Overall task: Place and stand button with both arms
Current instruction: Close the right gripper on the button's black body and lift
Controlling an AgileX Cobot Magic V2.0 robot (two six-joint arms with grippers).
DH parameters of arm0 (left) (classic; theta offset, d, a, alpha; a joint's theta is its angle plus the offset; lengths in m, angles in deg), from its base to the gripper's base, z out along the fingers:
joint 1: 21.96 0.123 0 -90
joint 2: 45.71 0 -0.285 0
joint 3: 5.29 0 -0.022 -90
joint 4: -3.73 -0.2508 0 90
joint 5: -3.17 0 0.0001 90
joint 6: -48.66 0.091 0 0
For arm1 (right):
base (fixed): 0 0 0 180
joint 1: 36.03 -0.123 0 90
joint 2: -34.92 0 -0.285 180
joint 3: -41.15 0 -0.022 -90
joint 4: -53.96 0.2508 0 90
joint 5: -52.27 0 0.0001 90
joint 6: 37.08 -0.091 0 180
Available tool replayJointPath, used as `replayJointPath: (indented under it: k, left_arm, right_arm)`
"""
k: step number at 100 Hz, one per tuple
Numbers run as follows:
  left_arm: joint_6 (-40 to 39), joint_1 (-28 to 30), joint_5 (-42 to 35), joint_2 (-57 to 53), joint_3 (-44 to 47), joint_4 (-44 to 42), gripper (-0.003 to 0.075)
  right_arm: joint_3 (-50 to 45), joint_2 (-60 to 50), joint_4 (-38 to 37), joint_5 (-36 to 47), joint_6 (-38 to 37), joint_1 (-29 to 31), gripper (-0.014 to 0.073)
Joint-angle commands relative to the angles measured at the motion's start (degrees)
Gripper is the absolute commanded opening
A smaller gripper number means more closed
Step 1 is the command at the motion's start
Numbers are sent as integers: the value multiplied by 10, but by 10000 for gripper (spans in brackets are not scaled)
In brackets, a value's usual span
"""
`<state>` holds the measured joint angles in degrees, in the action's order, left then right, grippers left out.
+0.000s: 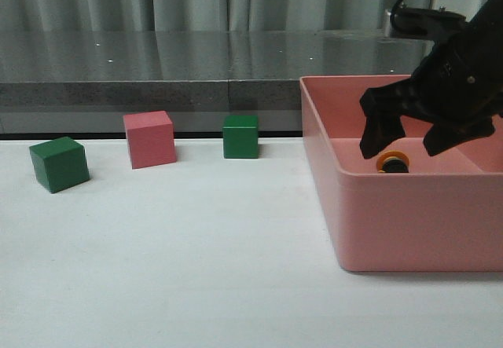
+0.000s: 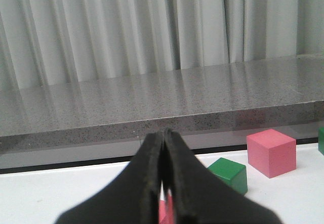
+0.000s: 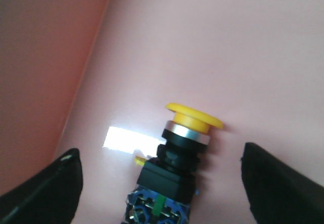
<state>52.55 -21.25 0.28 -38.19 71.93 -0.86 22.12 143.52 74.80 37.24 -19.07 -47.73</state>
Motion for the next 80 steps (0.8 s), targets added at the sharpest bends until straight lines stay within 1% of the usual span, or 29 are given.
replayJointPath:
  k: [1, 25, 32, 39, 44, 46, 51, 58, 65, 80]
  left_arm:
    - [-5, 1, -49, -18, 26, 0, -20]
    - [-5, 1, -49, -18, 26, 0, -20]
    - [-5, 1, -49, -18, 26, 0, -20]
    - [-5, 1, -49, -18, 26, 0, -20]
    - [-5, 1, -49, -18, 26, 0, -20]
    - [-5, 1, -49, -18, 26, 0, -20]
    - [-5, 1, -49, -18, 26, 0, -20]
    - [-5, 1, -49, -18, 26, 0, -20]
    - [-5, 1, -49, -18, 26, 0, -20]
    - [-5, 1, -49, -18, 26, 0, -20]
  right_arm:
    - [18, -7, 6, 28, 8, 0, 632]
    - [18, 22, 6, 28, 8, 0, 629]
    - [18, 28, 6, 21, 8, 0, 597]
    - [18, 29, 6, 11, 8, 0, 500]
    - [18, 29, 6, 5, 8, 0, 386]
    - [18, 29, 6, 2, 8, 0, 354]
    - [18, 29, 6, -3, 8, 0, 234]
    - [18, 29, 6, -7, 8, 0, 118]
    - [24, 29, 6, -26, 8, 0, 62]
    - [73, 16, 6, -115, 8, 0, 55]
